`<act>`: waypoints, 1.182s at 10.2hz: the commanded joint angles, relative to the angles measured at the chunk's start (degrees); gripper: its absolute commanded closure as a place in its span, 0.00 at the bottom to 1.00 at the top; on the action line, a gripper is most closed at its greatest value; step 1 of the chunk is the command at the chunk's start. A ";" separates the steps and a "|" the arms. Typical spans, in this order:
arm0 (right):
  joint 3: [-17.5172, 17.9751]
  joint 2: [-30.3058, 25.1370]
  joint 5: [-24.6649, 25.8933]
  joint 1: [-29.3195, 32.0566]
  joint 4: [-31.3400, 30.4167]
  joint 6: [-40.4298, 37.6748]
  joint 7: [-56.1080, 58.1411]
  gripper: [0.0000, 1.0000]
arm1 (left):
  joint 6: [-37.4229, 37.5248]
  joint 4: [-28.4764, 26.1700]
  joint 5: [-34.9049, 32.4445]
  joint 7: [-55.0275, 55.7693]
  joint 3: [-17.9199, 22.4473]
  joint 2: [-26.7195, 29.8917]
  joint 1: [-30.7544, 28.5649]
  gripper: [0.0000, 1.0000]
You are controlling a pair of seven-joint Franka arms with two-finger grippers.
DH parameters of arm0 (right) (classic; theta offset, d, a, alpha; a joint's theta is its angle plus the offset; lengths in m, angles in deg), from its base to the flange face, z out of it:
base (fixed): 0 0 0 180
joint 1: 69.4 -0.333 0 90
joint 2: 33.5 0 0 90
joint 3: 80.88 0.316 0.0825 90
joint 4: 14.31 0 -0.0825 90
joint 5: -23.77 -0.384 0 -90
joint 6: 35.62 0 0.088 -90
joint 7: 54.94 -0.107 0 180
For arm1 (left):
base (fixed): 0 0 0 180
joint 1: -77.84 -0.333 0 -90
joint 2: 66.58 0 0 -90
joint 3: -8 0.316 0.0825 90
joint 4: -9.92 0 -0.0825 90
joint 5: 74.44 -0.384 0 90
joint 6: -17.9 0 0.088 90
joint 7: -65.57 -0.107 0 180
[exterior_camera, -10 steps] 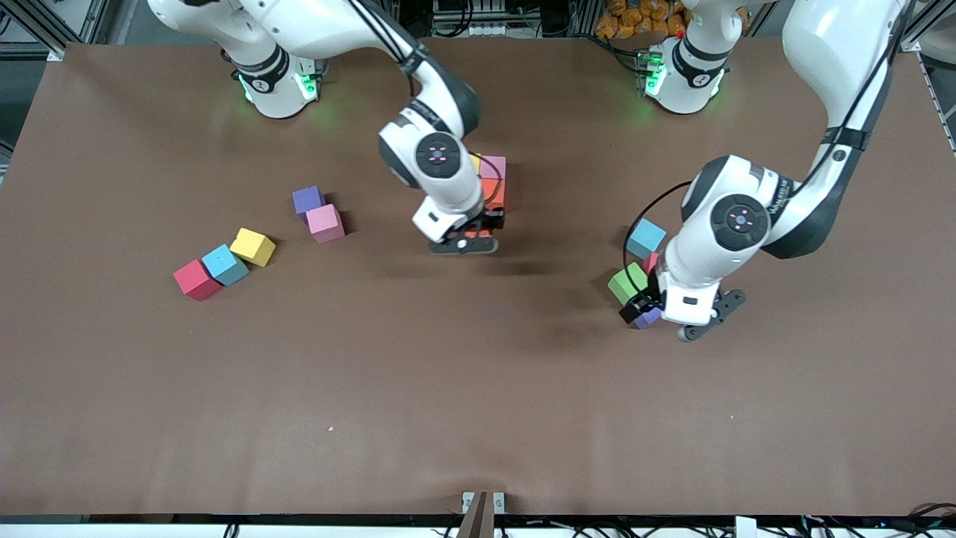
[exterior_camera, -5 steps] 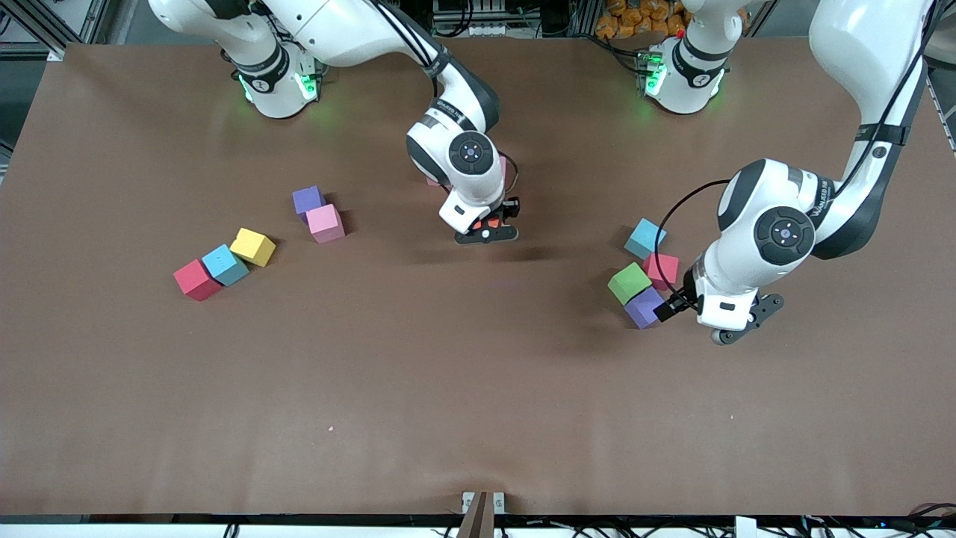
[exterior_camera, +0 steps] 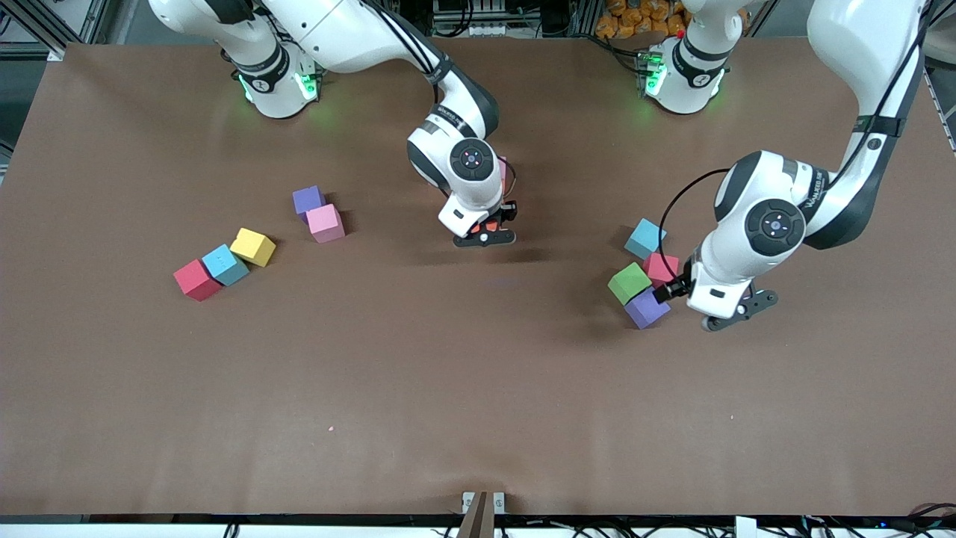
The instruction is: Form number 2 with 11 blocks
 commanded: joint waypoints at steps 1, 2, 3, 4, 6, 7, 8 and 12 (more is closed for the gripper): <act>-0.60 1.14 0.86 -1.07 1.40 -0.02 -1.57 0.45 | 0.30 -3.73 -0.81 -14.73 -0.67 2.73 -3.11 0.00; -0.60 1.23 0.77 -1.07 1.40 0.07 -1.57 0.45 | 0.30 -4.96 -0.81 -17.05 -0.67 3.34 -3.03 0.00; -0.52 1.41 0.68 -0.99 1.31 0.94 -1.57 0.45 | 0.21 -5.93 -0.90 -19.86 -1.62 3.35 -2.77 0.00; -0.52 1.58 0.68 -0.98 1.23 1.30 -2.26 0.45 | 0.04 -6.72 -1.08 -21.97 -2.76 3.09 -2.77 0.00; -0.52 1.67 0.68 -0.98 1.23 1.65 -2.53 0.45 | -1.53 -9.61 -2.65 -22.35 -4.52 2.39 -2.24 0.00; -0.52 1.67 0.77 -0.98 1.14 1.65 -2.53 0.44 | -1.72 -10.76 -3.88 -22.35 -4.71 2.04 -2.24 0.00; -0.52 2.02 0.77 -0.98 1.14 1.65 -2.53 0.44 | -2.50 -11.99 -7.46 -23.13 -4.97 1.68 -2.24 0.00; -0.43 2.02 0.77 -0.98 1.14 1.65 -3.75 0.44 | -7.33 -14.72 -10.31 -24.45 -5.41 0.81 -2.85 0.00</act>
